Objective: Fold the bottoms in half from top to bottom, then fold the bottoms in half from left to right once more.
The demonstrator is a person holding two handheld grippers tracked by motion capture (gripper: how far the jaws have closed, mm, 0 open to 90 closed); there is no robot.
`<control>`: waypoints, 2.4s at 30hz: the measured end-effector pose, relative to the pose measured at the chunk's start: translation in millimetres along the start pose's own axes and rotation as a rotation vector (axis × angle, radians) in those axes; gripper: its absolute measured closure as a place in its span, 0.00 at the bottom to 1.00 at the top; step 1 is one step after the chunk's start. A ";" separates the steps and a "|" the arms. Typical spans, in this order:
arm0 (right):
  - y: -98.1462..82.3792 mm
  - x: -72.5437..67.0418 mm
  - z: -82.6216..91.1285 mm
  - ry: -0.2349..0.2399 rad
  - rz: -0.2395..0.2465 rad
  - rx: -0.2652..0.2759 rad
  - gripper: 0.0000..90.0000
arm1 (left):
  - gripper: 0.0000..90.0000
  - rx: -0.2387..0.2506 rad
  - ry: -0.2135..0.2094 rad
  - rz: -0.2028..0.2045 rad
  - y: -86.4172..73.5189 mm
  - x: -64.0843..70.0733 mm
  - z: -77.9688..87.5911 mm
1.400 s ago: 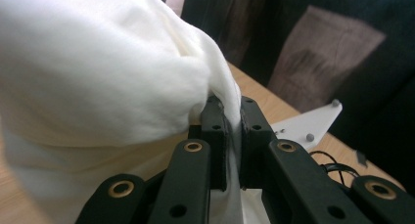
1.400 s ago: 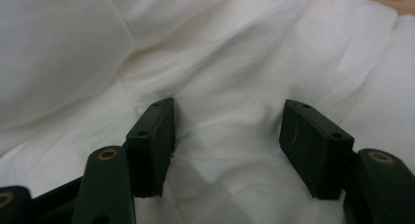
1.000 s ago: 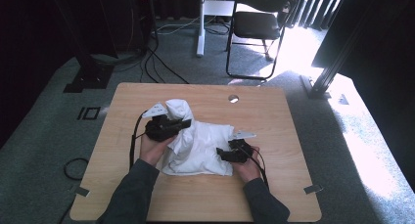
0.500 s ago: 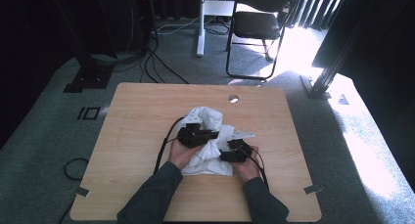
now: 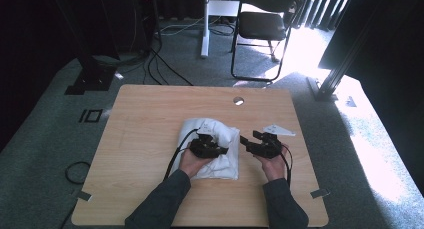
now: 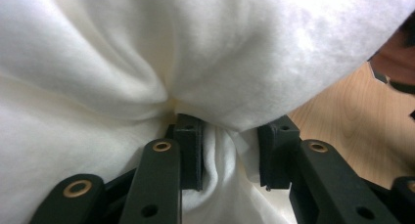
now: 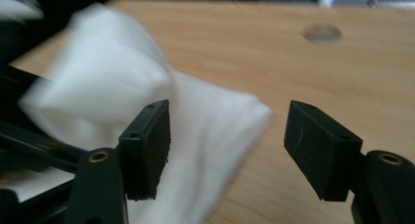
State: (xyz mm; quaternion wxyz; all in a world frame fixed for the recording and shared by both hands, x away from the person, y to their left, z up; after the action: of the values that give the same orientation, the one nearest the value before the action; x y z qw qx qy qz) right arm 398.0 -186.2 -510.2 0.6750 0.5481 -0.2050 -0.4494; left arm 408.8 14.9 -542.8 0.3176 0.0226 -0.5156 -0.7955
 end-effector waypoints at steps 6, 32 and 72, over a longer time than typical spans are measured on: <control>27.9 -28.3 0.1 0.077 0.052 0.068 0.36 | 0.73 0.005 0.009 -0.017 0.2 2.2 0.9; 6.0 -1.9 -66.2 -0.011 0.052 -0.125 0.85 | 0.62 0.284 0.105 -0.004 43.8 -21.9 95.2; -9.5 -47.7 -34.1 0.040 0.195 -0.139 0.56 | 0.60 0.113 0.249 -0.005 3.5 -46.0 55.1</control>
State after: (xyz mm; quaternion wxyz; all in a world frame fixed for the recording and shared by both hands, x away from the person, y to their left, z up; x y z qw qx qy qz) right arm 396.3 -127.6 -519.5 0.7558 0.4862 -0.2121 -0.3839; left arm 427.1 82.6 -527.6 0.3754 0.1400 -0.5162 -0.7570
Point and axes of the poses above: each handheld gripper's, and its own axes: z roughly backward along the jaws, y roughly out of its top, x roughly to its right, the point moved 4 cm from there along -z, roughly forward along the jaws, and after that the axes turned 8 degrees about x, right-handed, at the moved point
